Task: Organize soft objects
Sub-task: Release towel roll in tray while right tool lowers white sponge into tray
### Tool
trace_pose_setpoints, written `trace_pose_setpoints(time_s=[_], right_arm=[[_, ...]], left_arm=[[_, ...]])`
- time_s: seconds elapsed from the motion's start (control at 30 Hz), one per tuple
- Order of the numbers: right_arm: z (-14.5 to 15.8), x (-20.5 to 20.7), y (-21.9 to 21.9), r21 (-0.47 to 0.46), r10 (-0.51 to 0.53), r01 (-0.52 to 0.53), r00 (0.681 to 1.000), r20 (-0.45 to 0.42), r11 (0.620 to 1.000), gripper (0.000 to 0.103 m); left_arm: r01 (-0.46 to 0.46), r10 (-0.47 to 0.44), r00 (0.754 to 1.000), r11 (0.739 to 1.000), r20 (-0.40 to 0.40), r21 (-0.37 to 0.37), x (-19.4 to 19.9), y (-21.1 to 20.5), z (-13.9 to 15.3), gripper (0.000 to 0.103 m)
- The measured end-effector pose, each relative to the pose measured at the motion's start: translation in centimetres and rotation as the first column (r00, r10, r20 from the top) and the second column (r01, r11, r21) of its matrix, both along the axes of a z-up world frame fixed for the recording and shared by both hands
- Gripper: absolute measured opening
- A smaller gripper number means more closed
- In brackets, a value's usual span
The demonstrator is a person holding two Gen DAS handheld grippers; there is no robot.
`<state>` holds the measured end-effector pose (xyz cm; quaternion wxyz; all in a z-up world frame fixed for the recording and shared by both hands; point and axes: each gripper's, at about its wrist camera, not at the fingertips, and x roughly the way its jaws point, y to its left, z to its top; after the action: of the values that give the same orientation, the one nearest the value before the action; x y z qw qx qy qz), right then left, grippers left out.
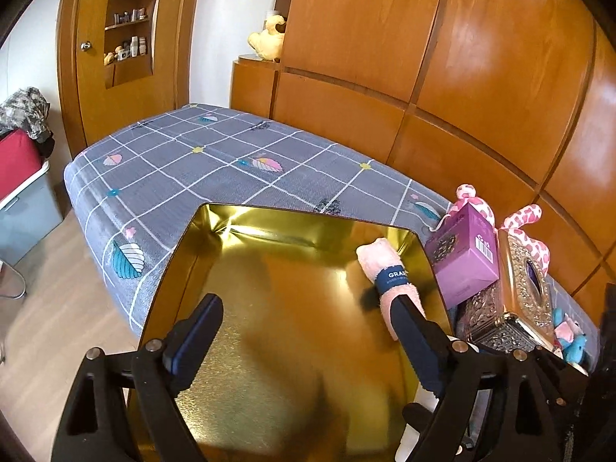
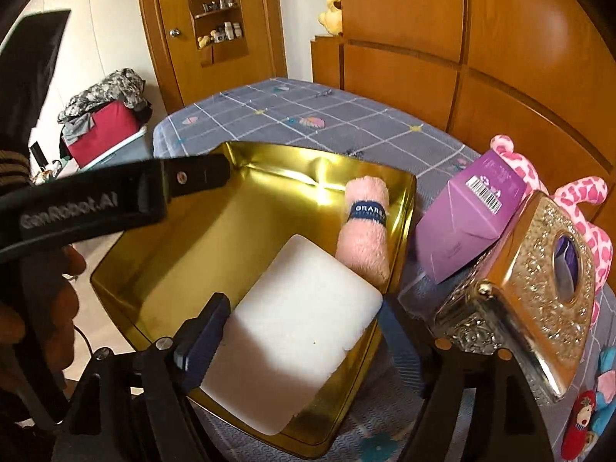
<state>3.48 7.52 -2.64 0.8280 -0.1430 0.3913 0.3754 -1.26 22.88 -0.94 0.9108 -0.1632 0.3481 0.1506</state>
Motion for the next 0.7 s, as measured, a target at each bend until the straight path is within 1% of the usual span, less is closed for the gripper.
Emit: trace_pose_setpoints(time_s=[0.23,0.37,0.63,0.7], right_arm=[[-0.26,0.23,-0.13,-0.007,-0.014,0.014,1.0,-0.005,1.0,0.083],[-0.35,0.26,-0.02,-0.012,-0.015,0.015,1.0,-0.006,1.0,0.084],[-0.13,0.31,-0.28,-0.001,-0.021,0.021,1.0,-0.02,1.0,0.085],[0.12,0.29,-0.37,0.008,-0.017,0.017,0.999,-0.029,1.0,0.091]], left_arm=[[0.004,-0.004,1.0,1.0,-0.006,-0.004,0.06,-0.06,-0.15,0.089],[0.006,-0.006,1.0,1.0,-0.006,0.0,0.04,-0.25,-0.15,0.093],[0.007,-0.007,1.0,1.0,-0.004,-0.003,0.04,-0.27,-0.14,0.093],[0.007,-0.007,1.0,1.0,-0.002,-0.01,0.02,-0.18,-0.13,0.094]])
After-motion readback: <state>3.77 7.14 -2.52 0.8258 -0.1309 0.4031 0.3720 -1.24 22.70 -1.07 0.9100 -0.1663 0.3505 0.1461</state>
